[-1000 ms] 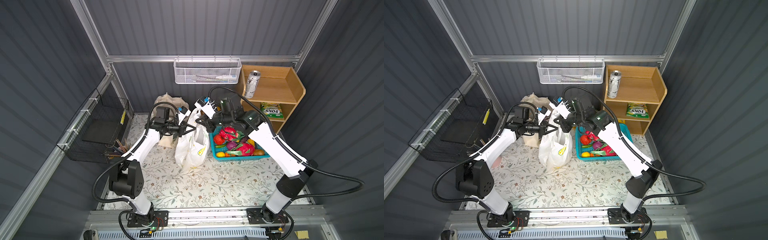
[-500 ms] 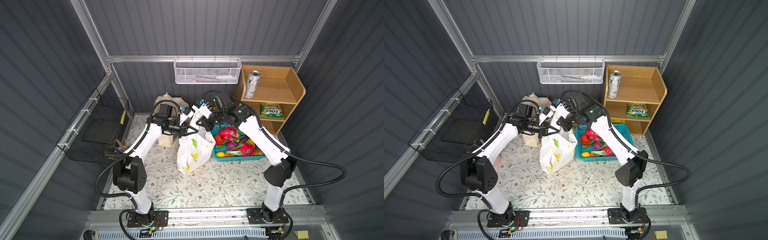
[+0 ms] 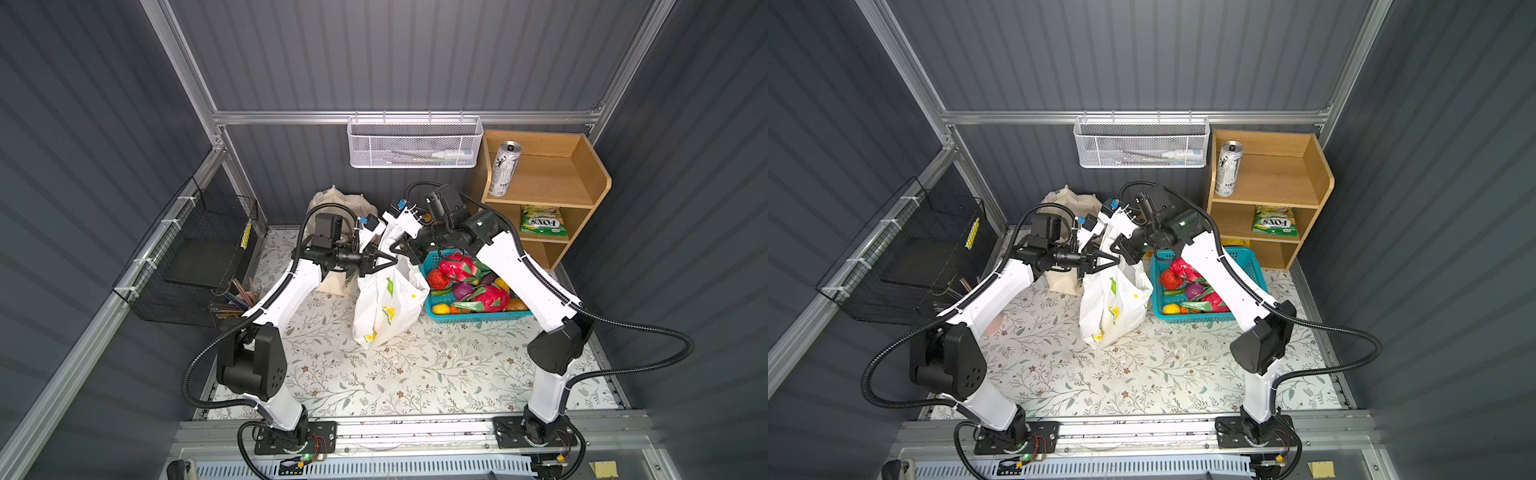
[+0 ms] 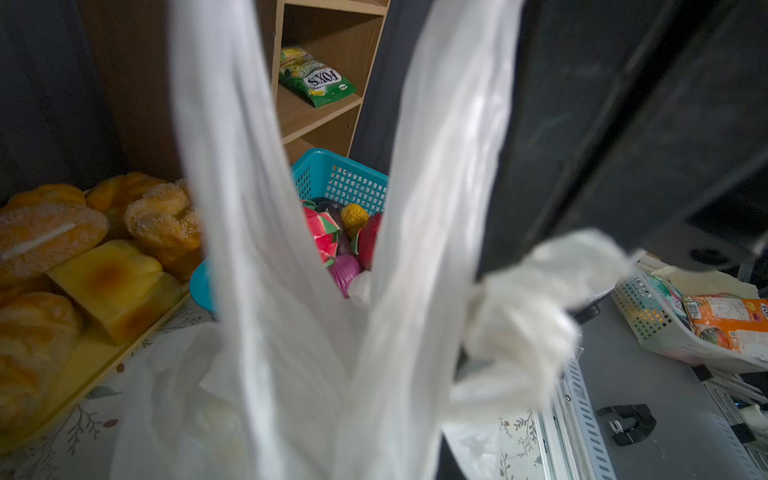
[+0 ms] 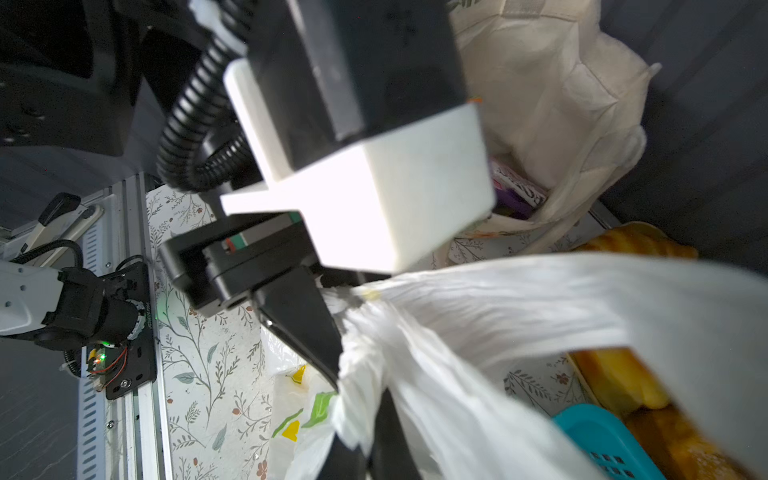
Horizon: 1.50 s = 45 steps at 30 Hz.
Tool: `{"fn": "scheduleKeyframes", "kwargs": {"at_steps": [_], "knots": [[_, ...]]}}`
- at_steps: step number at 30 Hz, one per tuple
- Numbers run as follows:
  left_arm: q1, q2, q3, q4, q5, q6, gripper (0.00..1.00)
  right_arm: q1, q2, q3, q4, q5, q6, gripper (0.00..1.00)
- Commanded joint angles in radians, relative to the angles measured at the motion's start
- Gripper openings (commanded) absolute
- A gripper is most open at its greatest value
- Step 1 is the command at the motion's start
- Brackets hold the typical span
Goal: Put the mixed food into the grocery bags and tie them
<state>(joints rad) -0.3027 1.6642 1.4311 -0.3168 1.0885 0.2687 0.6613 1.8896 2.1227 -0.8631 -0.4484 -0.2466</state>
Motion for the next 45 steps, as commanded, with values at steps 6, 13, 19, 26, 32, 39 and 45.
{"fn": "scheduleKeyframes", "kwargs": {"at_steps": [6,13,19,26,32,39,45], "knots": [[-0.007,0.023,0.047,-0.046,0.153,0.055,0.21,0.017,0.007,0.000,0.017,-0.025,0.010,0.00],[-0.007,0.047,0.084,-0.127,0.221,0.112,0.22,0.018,0.019,0.001,0.034,0.002,0.032,0.00],[-0.007,0.048,0.079,-0.088,0.254,0.095,0.24,0.017,0.037,-0.001,0.035,0.008,0.051,0.00],[-0.006,-0.002,-0.073,0.344,0.252,-0.221,0.32,0.017,0.040,-0.016,0.048,0.030,0.096,0.00],[-0.005,0.018,-0.206,0.961,0.189,-0.648,0.29,0.018,0.010,-0.067,0.121,-0.045,0.186,0.00],[-0.005,0.153,-0.205,1.526,0.208,-1.107,0.22,0.019,-0.023,-0.134,0.192,-0.071,0.247,0.00],[-0.004,0.235,-0.172,1.769,0.208,-1.330,0.13,0.018,-0.028,-0.140,0.214,-0.075,0.272,0.00]]}}
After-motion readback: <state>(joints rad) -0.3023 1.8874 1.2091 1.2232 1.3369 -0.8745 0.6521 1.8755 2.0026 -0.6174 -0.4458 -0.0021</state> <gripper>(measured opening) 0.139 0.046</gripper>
